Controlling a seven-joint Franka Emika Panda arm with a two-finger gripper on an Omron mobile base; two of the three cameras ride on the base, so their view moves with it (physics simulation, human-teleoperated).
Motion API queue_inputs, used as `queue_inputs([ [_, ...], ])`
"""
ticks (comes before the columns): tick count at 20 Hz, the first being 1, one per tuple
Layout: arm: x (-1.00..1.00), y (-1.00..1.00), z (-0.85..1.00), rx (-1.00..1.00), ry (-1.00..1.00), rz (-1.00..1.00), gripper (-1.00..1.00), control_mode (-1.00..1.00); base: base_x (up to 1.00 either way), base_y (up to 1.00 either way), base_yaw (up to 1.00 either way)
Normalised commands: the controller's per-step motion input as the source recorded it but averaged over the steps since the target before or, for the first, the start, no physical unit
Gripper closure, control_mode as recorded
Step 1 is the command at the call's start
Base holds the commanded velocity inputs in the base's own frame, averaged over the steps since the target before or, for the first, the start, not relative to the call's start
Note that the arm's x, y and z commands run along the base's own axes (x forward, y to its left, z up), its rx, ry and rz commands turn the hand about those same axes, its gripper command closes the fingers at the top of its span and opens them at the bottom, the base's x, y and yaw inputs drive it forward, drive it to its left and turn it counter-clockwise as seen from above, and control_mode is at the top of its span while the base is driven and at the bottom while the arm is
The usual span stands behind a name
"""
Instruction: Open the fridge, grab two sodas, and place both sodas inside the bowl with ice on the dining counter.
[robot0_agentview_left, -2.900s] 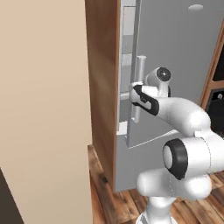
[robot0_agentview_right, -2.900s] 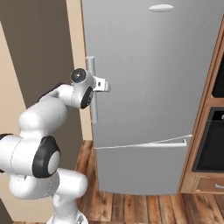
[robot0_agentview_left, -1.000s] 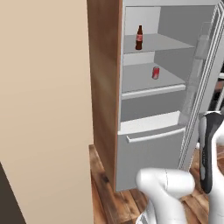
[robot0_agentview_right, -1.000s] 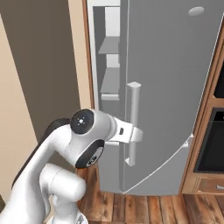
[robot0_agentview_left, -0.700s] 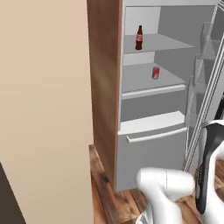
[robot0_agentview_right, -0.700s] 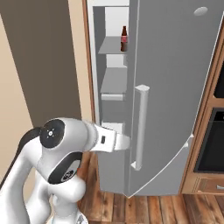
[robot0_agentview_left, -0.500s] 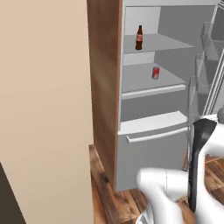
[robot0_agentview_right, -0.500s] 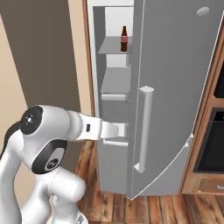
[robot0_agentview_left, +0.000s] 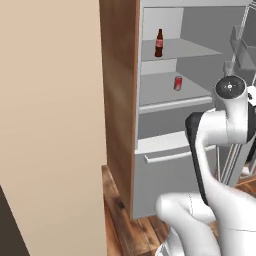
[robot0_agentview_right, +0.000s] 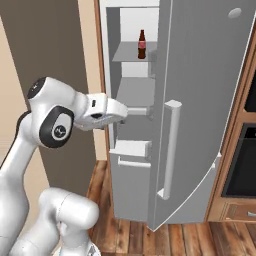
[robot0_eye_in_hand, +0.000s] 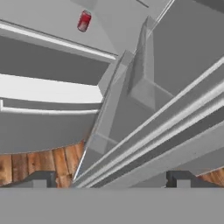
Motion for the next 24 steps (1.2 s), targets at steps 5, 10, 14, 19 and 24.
queue_inputs([
  [5, 1.00, -0.25, 0.00, -0.04, 0.25, 0.00, -1.00, -1.00, 0.00, 0.00, 0.00],
  [10, 0.88, -0.37, 0.00, -0.01, 0.21, 0.00, -1.00, -1.00, 0.00, 0.00, 0.00],
  [14, 0.52, -0.73, 0.00, 0.00, 0.11, 0.00, -1.00, -1.00, 0.00, 0.00, 0.00],
  [19, 0.22, -0.95, 0.00, 0.00, 0.03, 0.00, -1.00, -1.00, 0.00, 0.00, 0.00],
  [24, 0.03, -1.00, -0.06, 0.00, 0.00, -0.01, -1.00, -1.00, 0.00, 0.00, 0.00],
])
